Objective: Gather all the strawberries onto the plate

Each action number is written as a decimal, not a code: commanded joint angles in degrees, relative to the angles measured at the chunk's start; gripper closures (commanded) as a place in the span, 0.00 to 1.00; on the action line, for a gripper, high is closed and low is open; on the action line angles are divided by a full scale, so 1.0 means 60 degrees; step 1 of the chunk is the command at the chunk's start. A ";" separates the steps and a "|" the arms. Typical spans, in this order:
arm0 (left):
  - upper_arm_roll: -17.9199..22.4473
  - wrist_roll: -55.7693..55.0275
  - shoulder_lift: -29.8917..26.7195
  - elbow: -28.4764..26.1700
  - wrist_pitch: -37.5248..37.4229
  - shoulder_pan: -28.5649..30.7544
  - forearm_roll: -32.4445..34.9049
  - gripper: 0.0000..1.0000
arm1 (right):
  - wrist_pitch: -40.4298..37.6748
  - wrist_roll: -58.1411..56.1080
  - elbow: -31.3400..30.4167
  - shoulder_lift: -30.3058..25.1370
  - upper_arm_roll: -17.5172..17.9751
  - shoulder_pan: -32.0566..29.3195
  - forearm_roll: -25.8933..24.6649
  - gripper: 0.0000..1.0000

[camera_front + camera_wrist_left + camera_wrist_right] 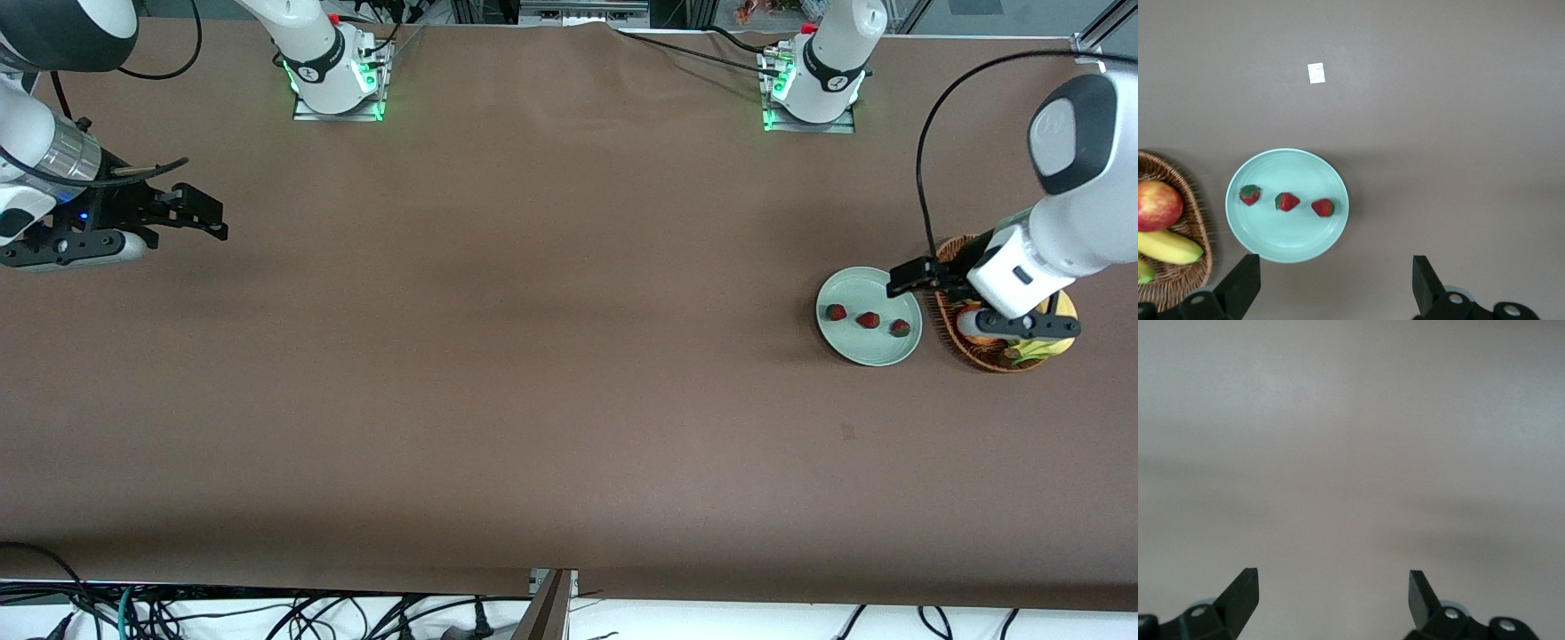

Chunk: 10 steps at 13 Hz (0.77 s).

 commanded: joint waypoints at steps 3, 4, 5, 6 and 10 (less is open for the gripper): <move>-0.0914 -0.0806 -0.1088 -0.0066 -0.0770 0.0433 0.0158 0.00 | -0.0220 0.0022 0.0217 0.0055 0.0058 -0.0084 -0.0092 0.00; -0.0944 -0.0997 -0.1191 -0.0065 -0.0901 0.0419 0.0158 0.00 | -0.0220 0.0022 0.0217 0.0055 0.0058 -0.0084 -0.0092 0.01; -0.0930 -0.1057 -0.1221 -0.0036 -0.1062 0.0419 0.0158 0.00 | -0.0220 0.0022 0.0217 0.0055 0.0058 -0.0084 -0.0092 0.00; -0.0901 -0.1043 -0.1221 0.0181 -0.1296 0.0419 0.0158 0.00 | -0.0220 0.0022 0.0217 0.0069 0.0058 -0.0098 -0.0092 0.00; -0.0812 -0.0882 -0.1148 0.1062 -0.2030 0.0433 0.0786 0.00 | -0.0220 0.0022 0.0217 0.0070 0.0058 -0.0098 -0.0092 0.00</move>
